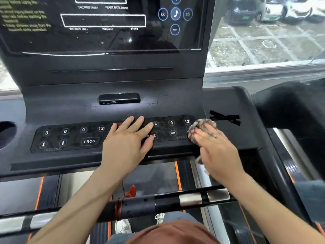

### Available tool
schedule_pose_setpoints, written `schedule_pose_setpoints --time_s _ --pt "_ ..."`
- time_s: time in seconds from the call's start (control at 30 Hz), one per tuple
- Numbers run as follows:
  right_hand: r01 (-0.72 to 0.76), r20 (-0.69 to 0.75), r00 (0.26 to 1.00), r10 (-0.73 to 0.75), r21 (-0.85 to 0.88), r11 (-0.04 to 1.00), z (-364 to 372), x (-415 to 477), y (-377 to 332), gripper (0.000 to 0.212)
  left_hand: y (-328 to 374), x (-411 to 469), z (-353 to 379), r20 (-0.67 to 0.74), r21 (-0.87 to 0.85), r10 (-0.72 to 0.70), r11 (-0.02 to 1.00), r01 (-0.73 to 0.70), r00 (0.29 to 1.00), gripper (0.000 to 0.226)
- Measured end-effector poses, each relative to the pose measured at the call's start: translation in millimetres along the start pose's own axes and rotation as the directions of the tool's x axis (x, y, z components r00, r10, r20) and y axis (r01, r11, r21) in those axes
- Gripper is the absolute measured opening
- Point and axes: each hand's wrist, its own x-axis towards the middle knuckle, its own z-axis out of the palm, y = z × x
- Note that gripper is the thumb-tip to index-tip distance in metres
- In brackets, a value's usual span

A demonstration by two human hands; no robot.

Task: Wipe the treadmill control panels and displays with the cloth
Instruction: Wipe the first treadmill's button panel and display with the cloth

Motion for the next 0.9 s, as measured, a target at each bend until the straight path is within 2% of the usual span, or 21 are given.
schedule_pose_setpoints --time_s 0.1,0.13,0.23,0.3,0.37,0.43,0.53,0.6,0.63,0.7,0.77,0.87,0.9 --pt "-0.143 -0.029 0.989 0.143 0.009 0.990 9.1 0.4 -5.6 0.046 -1.8 0.0 0.8 0.011 0.002 0.017 1.000 -0.017 1.000 0.045" --pt "-0.151 -0.019 0.988 0.151 0.000 0.988 15.1 -0.8 -19.4 0.046 -3.2 -0.7 1.1 0.007 0.006 0.022 1.000 -0.022 1.000 0.045" --pt "-0.031 0.041 0.999 0.030 0.038 0.999 35.7 6.3 -79.7 0.045 -7.5 -0.6 -1.1 0.020 -0.004 0.037 0.999 -0.037 0.999 0.045" --pt "0.010 0.090 0.996 -0.021 0.118 0.993 46.0 15.6 -110.3 0.045 -11.1 -1.2 -2.6 0.038 -0.051 0.042 0.998 -0.040 0.998 0.054" --pt "0.078 0.145 0.985 -0.094 0.112 0.991 46.4 13.6 -109.3 0.047 -13.4 -3.2 -2.7 0.027 -0.070 0.045 0.997 -0.043 0.999 0.060" --pt "0.115 0.153 0.981 -0.121 0.046 0.992 38.7 -5.9 -79.4 0.049 -13.1 -5.0 -0.1 0.015 -0.054 0.063 0.997 -0.062 0.998 0.059" --pt "-0.103 0.042 0.994 0.105 -0.057 0.993 21.8 -25.3 -24.3 0.053 -13.1 -5.3 2.4 0.013 -0.060 0.059 0.997 -0.058 0.998 0.055" --pt "-0.265 0.016 0.964 0.266 -0.047 0.963 19.2 -20.7 -25.5 0.056 -11.8 -6.0 1.6 0.002 -0.051 0.056 0.997 -0.056 0.998 0.052" --pt "-0.288 0.027 0.957 0.288 -0.025 0.957 22.6 -14.5 -42.2 0.058 -12.1 -6.5 0.9 0.000 -0.046 0.056 0.997 -0.056 0.998 0.051" --pt "-0.218 0.094 0.972 0.217 -0.001 0.976 33.4 -0.8 -87.0 0.059 -12.8 -7.5 1.1 0.003 -0.056 0.048 0.997 -0.048 0.999 0.052" --pt "-0.129 0.138 0.983 0.119 0.068 0.989 43.1 5.9 -118.5 0.050 -14.2 -8.3 2.1 -0.006 -0.072 0.040 0.997 -0.041 0.999 0.050" --pt "-0.070 0.133 0.990 0.056 0.105 0.992 50.7 26.9 -115.2 0.044 -16.4 -5.6 -0.4 -0.047 -0.098 0.005 0.995 -0.010 0.999 0.049" --pt "-0.054 0.173 0.984 0.038 0.090 0.994 48.9 39.1 -111.1 0.046 -16.1 -4.4 -1.7 -0.059 -0.112 -0.017 0.994 0.010 0.998 0.050"
